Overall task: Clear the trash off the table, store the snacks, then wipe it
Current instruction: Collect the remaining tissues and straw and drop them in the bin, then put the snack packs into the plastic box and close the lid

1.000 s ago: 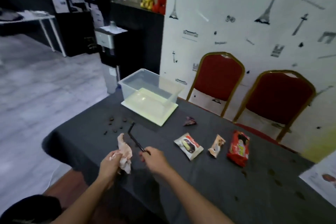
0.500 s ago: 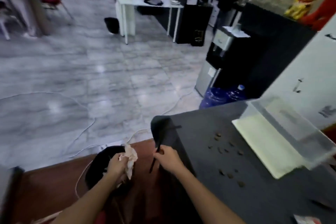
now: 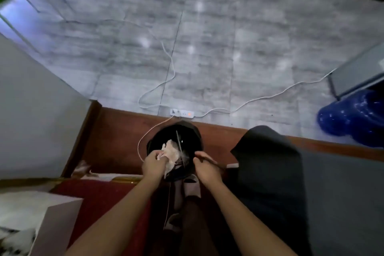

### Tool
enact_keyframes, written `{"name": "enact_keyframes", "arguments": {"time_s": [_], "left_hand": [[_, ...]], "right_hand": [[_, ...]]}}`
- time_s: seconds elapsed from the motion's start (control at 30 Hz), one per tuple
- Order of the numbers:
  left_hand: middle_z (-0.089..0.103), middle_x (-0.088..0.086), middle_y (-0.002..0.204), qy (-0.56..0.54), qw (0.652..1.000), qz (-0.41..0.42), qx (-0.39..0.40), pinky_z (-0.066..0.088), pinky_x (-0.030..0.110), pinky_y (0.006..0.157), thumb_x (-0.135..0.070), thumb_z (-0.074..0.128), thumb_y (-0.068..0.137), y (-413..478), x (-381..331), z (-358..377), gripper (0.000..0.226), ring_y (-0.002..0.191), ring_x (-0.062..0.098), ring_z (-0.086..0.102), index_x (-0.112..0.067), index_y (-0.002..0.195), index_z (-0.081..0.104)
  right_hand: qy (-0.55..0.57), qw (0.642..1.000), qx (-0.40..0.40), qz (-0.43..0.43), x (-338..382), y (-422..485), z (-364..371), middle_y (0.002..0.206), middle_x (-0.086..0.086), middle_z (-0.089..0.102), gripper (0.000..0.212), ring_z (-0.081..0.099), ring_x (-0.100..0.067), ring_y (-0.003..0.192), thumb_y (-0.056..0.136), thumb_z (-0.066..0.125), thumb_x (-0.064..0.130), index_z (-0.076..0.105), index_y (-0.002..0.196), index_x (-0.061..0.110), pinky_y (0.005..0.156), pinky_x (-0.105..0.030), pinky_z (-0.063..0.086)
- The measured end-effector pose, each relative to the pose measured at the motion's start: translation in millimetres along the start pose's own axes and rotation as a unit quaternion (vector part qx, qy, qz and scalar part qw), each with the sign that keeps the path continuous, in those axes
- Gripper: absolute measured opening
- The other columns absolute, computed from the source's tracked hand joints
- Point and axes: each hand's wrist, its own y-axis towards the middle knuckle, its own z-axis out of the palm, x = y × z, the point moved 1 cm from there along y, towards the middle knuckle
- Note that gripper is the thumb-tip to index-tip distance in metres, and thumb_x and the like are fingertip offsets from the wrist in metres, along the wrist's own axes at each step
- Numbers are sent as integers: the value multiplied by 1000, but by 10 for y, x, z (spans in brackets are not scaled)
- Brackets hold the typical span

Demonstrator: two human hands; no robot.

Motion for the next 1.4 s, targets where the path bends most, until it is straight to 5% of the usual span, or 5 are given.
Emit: {"name": "enact_keyframes", "arguments": {"time_s": [0.17, 0.37, 0.63, 0.9, 1.4], "left_hand": [[67, 12, 114, 11, 1000, -2, 19, 48, 31, 88, -17, 60, 86, 640, 106, 328, 29, 106, 28, 60, -13, 114, 65], [65, 20, 119, 36, 997, -65, 17, 48, 44, 98, -11, 51, 87, 788, 237, 141, 34, 114, 38, 57, -12, 119, 64], [58, 14, 132, 259, 949, 152, 97, 41, 34, 98, -14, 47, 90, 30, -354, -164, 42, 123, 32, 51, -13, 131, 54], [56, 15, 131, 380, 835, 373, 138, 47, 42, 92, -13, 44, 87, -825, -949, -158, 42, 116, 36, 54, -14, 128, 52], [45, 7, 145, 377, 608, 658, 234, 37, 34, 104, -17, 43, 93, -3205, -2401, 1631, 45, 129, 27, 45, -16, 138, 44]], "right_hand": [[-15, 997, 63, 31, -72, 664, 291, 136, -12, 55, 55, 52, -30, 123, 95, 48, 20, 33, 148, 17, 90, -29, 42], [-95, 991, 94, 13, -9, 707, 304, 133, -14, 57, 40, 52, -32, 121, 94, 47, 20, 52, 133, 13, 91, -30, 42], [-190, 979, 25, -76, 522, 63, -118, 160, -7, 18, 56, 16, -26, 147, 96, 44, 25, 30, 148, 9, 116, -43, 26], [-229, 958, -136, -105, 429, -931, -852, 159, -7, 22, 55, 16, -25, 146, 94, 44, 19, 30, 147, 9, 115, -43, 27], [-97, 856, -502, 74, -1170, -3080, -3022, 160, -5, 20, 59, 15, -21, 148, 95, 46, 21, 27, 150, 12, 117, -36, 21]]}}
